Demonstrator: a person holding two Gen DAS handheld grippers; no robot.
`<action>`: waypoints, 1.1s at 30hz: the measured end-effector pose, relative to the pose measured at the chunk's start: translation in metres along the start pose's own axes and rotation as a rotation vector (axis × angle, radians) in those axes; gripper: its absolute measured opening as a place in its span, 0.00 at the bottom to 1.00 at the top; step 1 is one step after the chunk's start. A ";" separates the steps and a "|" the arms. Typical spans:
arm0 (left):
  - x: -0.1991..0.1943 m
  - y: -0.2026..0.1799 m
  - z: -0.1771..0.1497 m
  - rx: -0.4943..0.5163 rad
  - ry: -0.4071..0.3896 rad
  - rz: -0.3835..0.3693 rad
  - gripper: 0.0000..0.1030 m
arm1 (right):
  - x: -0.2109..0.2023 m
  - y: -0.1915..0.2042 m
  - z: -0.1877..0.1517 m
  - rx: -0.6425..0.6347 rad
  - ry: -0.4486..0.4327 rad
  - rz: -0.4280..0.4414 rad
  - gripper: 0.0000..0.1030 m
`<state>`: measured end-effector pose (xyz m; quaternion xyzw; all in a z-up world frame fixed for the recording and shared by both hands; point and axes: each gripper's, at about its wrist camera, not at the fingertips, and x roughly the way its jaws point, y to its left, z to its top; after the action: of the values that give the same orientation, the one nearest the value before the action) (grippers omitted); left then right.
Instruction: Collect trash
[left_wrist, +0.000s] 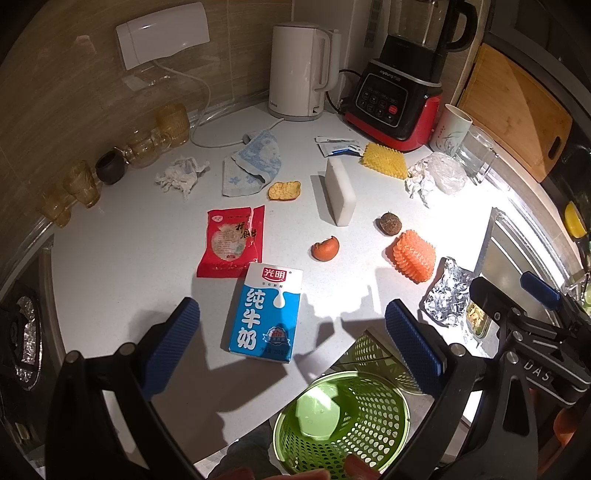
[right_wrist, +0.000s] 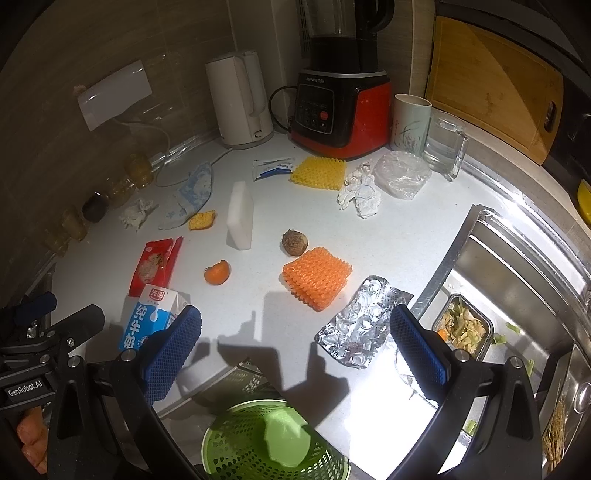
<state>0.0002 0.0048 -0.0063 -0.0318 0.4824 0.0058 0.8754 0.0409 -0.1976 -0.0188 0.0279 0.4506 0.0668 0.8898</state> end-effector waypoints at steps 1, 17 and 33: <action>0.000 0.000 0.001 -0.002 0.001 0.000 0.94 | 0.000 -0.001 0.000 -0.001 0.001 0.000 0.98; 0.026 0.015 -0.013 0.026 -0.014 -0.109 0.94 | 0.018 0.007 -0.012 -0.054 -0.016 0.066 0.98; 0.146 0.019 -0.022 0.066 0.164 0.058 0.89 | 0.090 -0.035 -0.015 -0.133 0.049 0.133 0.98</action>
<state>0.0595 0.0193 -0.1424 0.0107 0.5533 0.0128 0.8328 0.0846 -0.2191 -0.1028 -0.0030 0.4639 0.1562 0.8720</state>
